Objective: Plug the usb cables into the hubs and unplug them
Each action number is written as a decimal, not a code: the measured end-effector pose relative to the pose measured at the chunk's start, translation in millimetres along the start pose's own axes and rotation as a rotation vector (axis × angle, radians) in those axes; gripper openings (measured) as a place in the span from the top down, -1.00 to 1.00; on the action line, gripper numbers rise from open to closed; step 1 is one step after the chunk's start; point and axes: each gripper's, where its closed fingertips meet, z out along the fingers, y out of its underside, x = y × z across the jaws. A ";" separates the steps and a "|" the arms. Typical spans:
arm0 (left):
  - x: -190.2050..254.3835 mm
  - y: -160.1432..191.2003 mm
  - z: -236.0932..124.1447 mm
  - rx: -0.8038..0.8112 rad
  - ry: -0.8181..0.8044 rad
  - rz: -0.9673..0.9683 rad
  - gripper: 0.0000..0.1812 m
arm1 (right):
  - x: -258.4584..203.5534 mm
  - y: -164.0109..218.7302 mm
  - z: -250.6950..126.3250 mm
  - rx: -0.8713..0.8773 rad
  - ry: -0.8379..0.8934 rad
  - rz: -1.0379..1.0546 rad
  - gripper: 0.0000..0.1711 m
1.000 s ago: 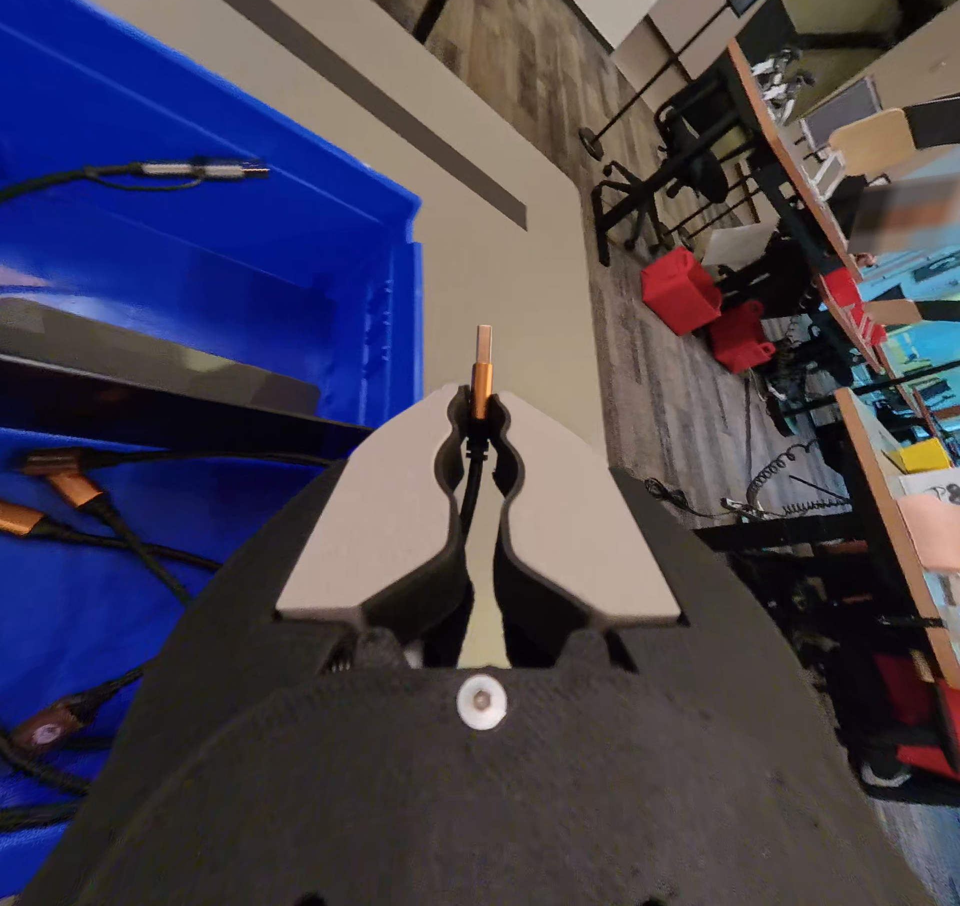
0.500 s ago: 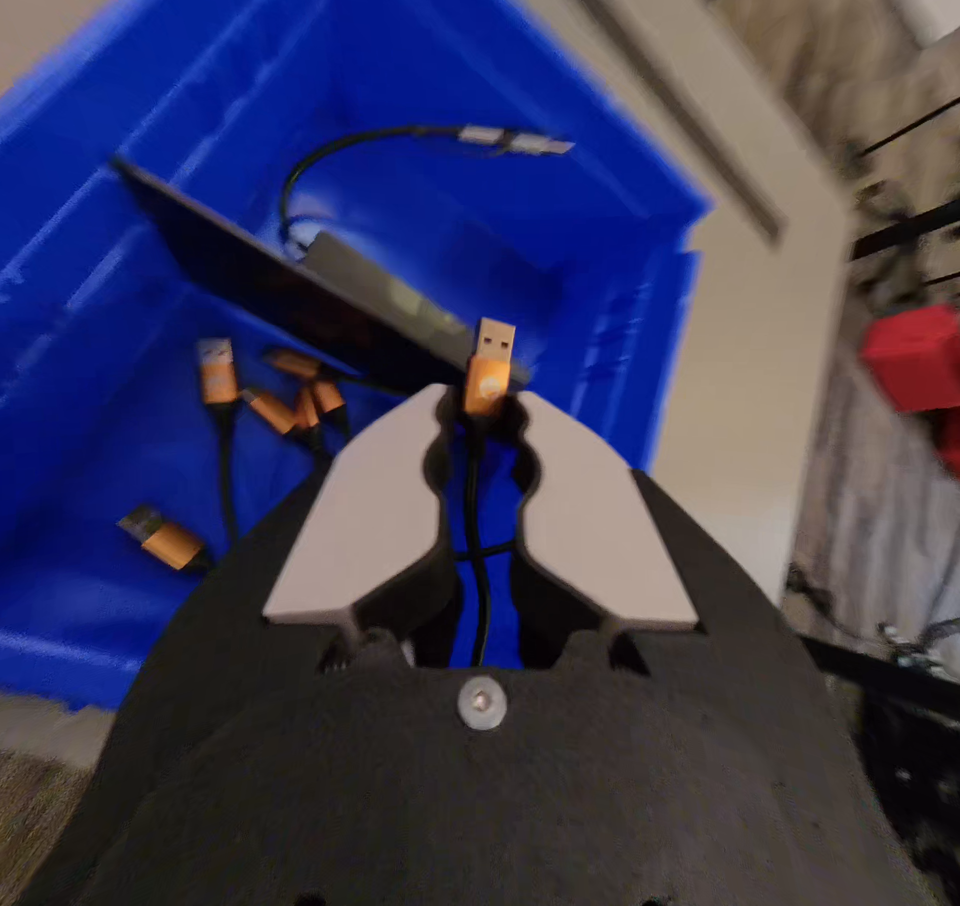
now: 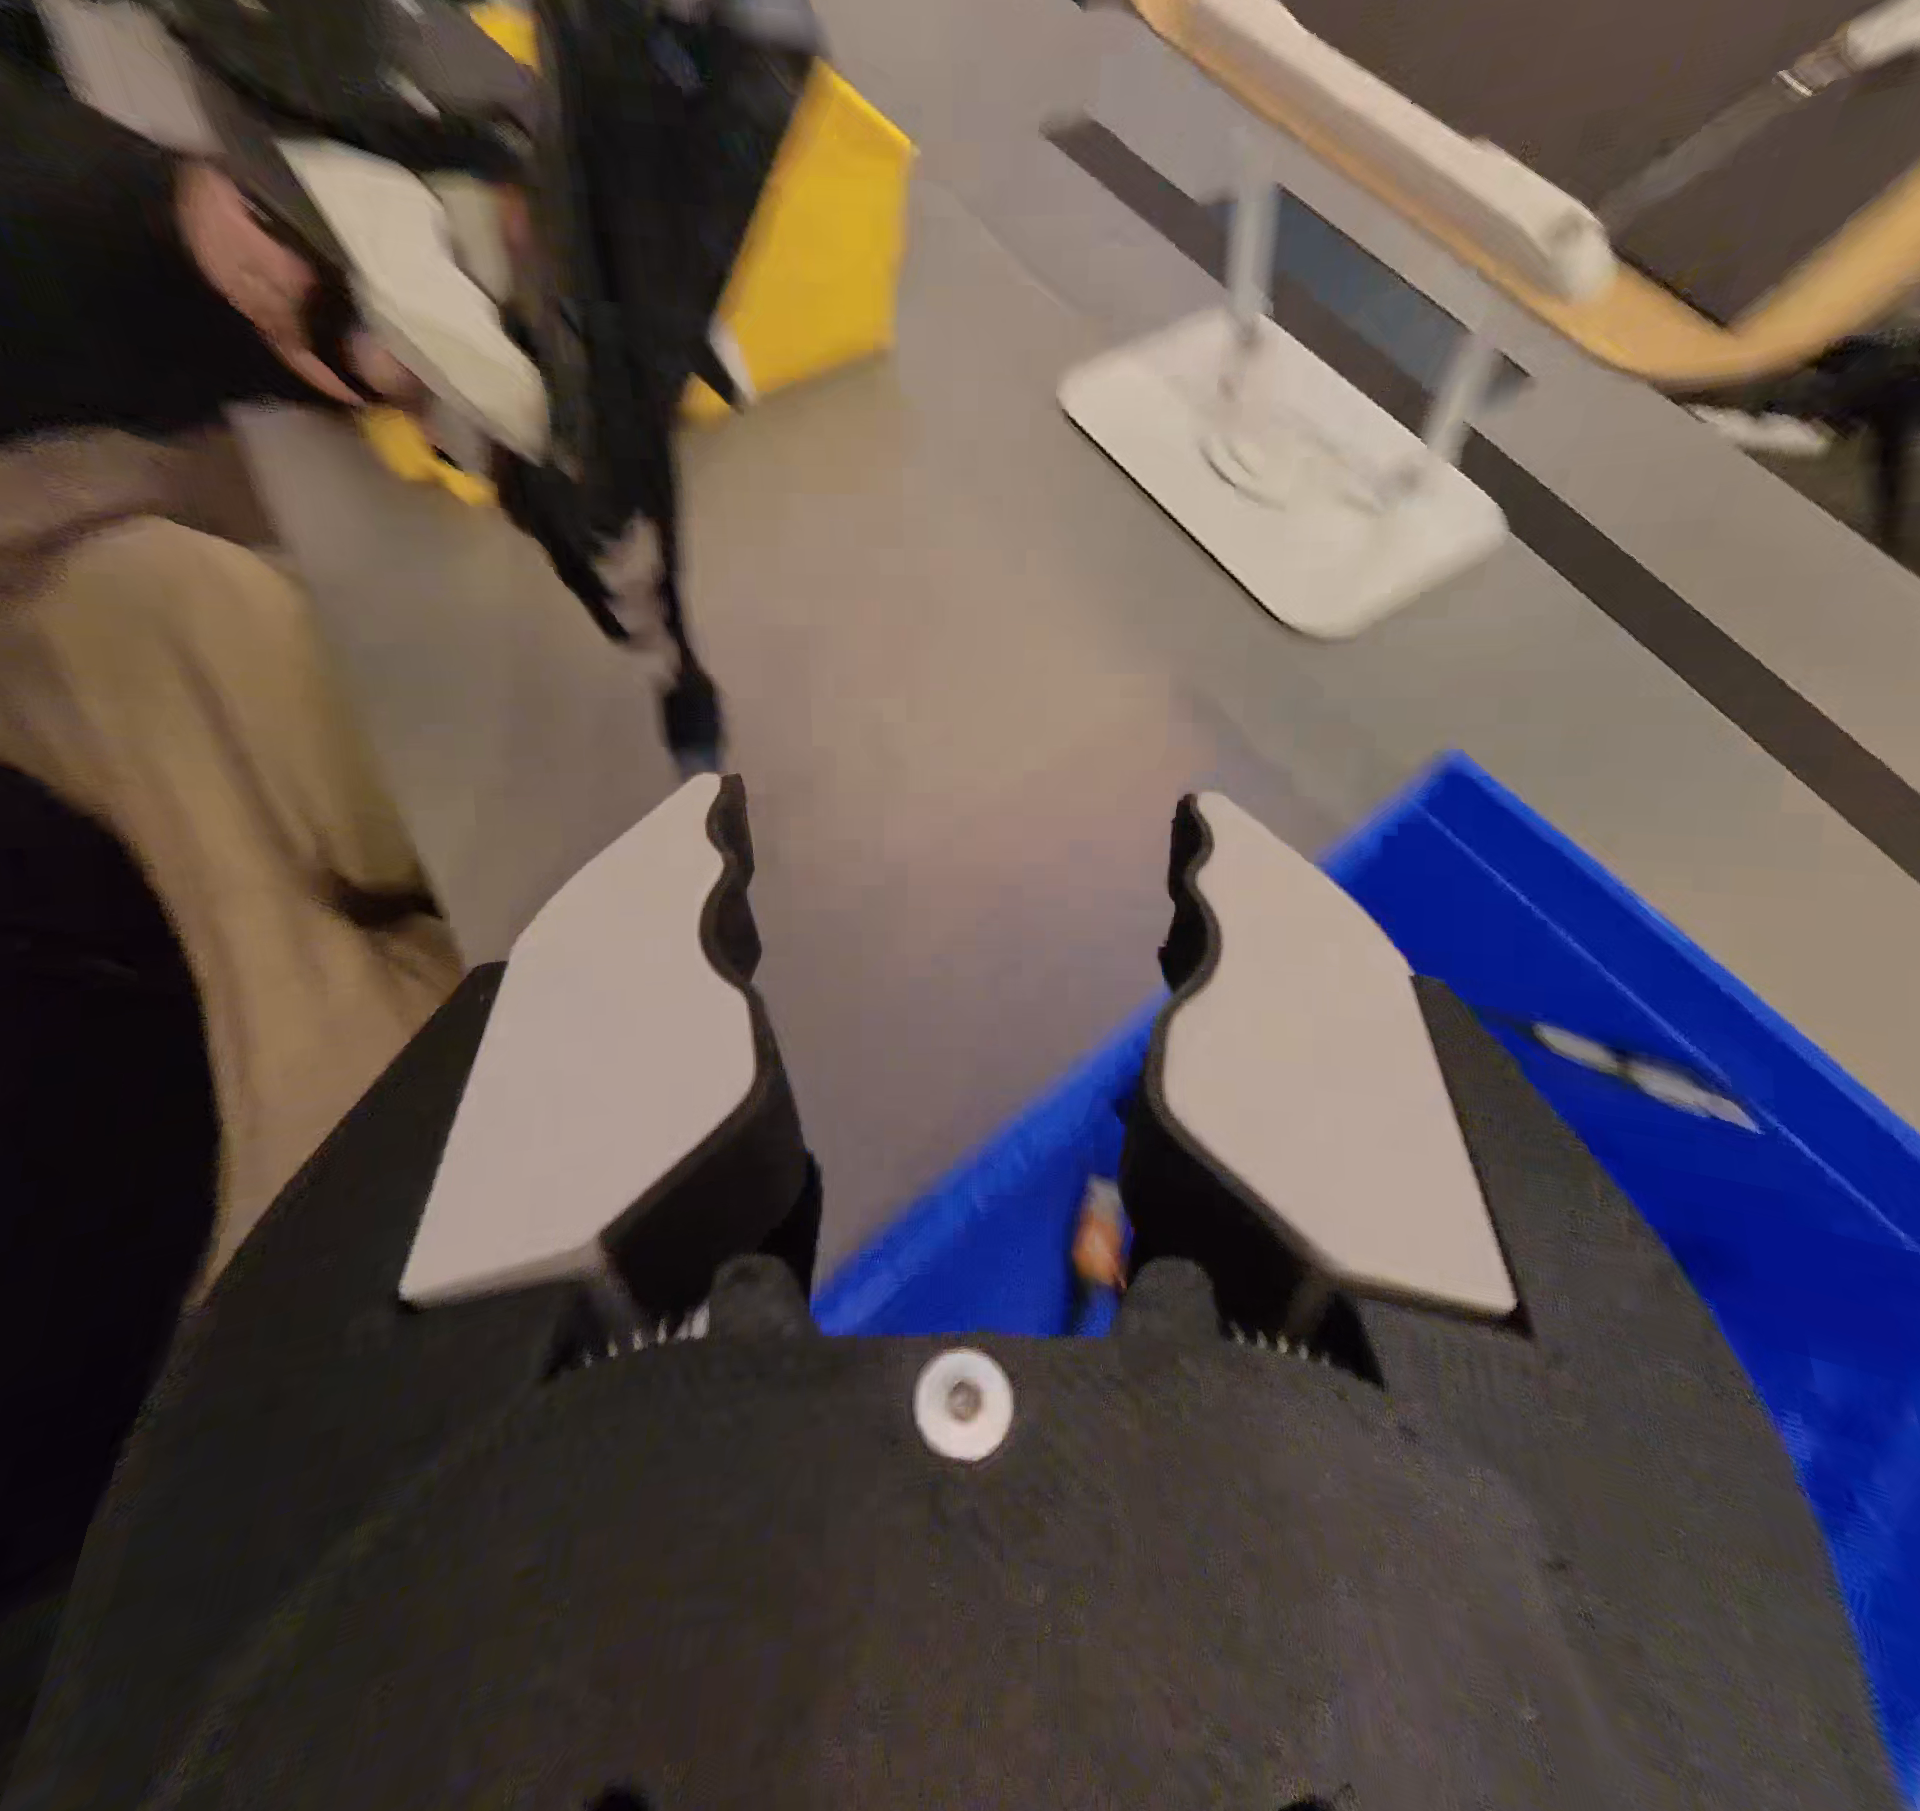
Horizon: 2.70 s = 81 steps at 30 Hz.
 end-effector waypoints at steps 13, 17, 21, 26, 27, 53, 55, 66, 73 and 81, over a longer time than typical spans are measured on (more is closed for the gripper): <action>22.8 25.8 22.3 -0.105 0.058 0.080 0.38 | -96.0 -76.7 82.3 0.274 -0.613 0.157 0.00; 32.5 34.0 31.8 -0.138 0.080 0.085 0.39 | -96.3 -76.8 83.5 0.307 -0.631 0.167 0.38; 31.1 35.5 33.7 -0.136 0.082 0.081 0.39 | -94.2 -73.4 84.5 0.295 -0.616 0.149 0.39; 24.2 24.7 31.2 -0.094 0.026 0.088 0.37 | -81.8 -76.4 76.6 0.282 -0.563 0.146 0.39; 20.6 22.5 29.1 -0.086 0.009 0.083 0.35 | -75.6 -76.9 72.8 0.283 -0.542 0.147 0.39; -4.7 29.8 20.4 -0.108 -0.055 0.036 0.44 | 133.7 92.4 23.6 -0.919 -0.129 -0.377 0.39; -5.0 31.7 20.9 -0.114 -0.054 0.036 0.44 | 134.3 108.8 31.1 -0.983 -0.163 -0.380 0.38; -5.6 36.6 21.3 -0.135 -0.047 0.029 0.44 | 137.2 149.8 63.1 -1.077 -0.184 -0.355 0.19; -7.4 37.6 20.7 -0.146 -0.058 0.034 0.43 | 148.0 114.0 50.4 -0.937 -0.052 -0.334 0.14; -14.1 31.9 14.5 -0.132 -0.092 0.030 0.44 | 143.9 91.7 35.8 -0.796 0.036 -0.306 0.45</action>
